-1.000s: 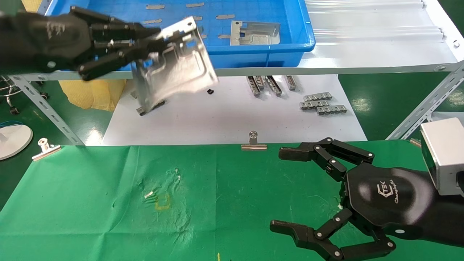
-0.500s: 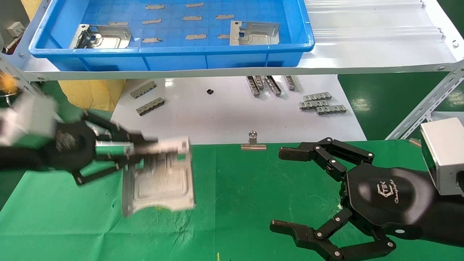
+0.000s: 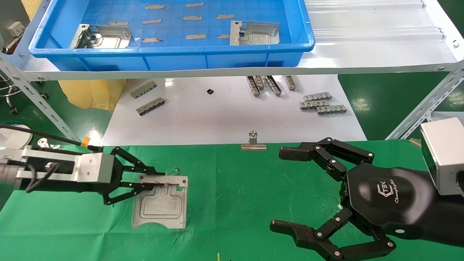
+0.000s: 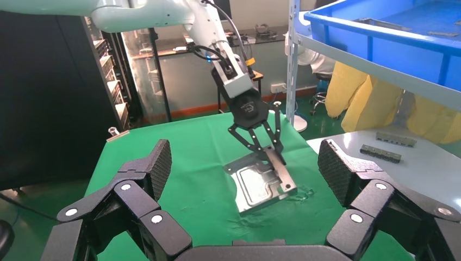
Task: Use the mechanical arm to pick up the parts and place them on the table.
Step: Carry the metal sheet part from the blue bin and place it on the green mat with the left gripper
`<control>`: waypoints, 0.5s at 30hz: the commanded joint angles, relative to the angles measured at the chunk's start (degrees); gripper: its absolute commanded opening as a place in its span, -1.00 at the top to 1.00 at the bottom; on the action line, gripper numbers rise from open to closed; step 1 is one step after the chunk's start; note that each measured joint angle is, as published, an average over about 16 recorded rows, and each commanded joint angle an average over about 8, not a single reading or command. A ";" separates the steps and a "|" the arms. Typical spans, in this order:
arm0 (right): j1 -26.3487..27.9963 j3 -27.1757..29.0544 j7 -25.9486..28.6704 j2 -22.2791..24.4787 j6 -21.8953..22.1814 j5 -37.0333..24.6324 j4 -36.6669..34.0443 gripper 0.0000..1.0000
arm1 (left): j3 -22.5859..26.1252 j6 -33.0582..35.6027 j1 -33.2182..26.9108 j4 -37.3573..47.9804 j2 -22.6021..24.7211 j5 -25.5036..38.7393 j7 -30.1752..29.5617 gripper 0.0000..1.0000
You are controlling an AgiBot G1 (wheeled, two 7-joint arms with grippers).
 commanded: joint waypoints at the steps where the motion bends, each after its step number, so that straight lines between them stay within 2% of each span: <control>1: 0.00 0.00 0.00 0.00 0.00 0.00 0.00 -1.00 | 0.38 -0.12 -0.33 2.90 1.36 0.57 2.36 1.00; 3: 0.00 0.00 0.00 0.00 0.00 0.00 0.00 -1.00 | 0.90 -0.12 -0.68 4.97 2.38 1.31 3.85 0.92; 4: 0.00 0.00 0.00 0.00 0.00 0.00 0.00 -1.00 | 1.10 -0.23 -0.89 6.01 2.85 1.62 4.48 0.72; 10: 0.00 0.00 0.00 0.00 0.00 0.00 0.00 -1.00 | 1.60 -1.26 -1.74 11.59 5.10 2.41 7.44 -0.78; 11: 0.00 0.00 0.00 0.00 0.00 0.00 0.00 -1.00 | 1.62 -1.44 -1.81 12.36 5.40 2.46 7.89 -0.95; 15: 0.00 0.00 0.00 0.00 0.00 0.00 0.00 -1.00 | 1.63 -1.86 -2.00 14.75 6.28 2.52 9.63 -1.00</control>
